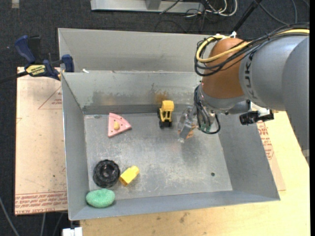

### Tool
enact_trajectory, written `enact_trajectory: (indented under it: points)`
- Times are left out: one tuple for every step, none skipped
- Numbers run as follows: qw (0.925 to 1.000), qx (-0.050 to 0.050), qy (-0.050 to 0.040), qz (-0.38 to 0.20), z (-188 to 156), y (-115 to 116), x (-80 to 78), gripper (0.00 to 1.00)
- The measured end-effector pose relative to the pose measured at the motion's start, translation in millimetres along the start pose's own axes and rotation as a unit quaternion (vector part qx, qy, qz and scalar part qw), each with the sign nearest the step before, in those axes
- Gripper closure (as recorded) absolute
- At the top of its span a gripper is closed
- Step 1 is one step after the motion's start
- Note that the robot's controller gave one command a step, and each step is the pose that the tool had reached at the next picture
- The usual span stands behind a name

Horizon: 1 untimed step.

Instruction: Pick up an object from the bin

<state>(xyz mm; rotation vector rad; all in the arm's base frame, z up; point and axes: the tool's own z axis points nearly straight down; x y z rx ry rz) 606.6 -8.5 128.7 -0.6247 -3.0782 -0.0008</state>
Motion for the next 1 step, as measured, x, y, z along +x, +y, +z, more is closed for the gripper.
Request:
enact_trajectory:
  points:
    - [1.0000, 0.000, 0.0014, 0.000, -18.8, -0.3, 0.9, 1.00]
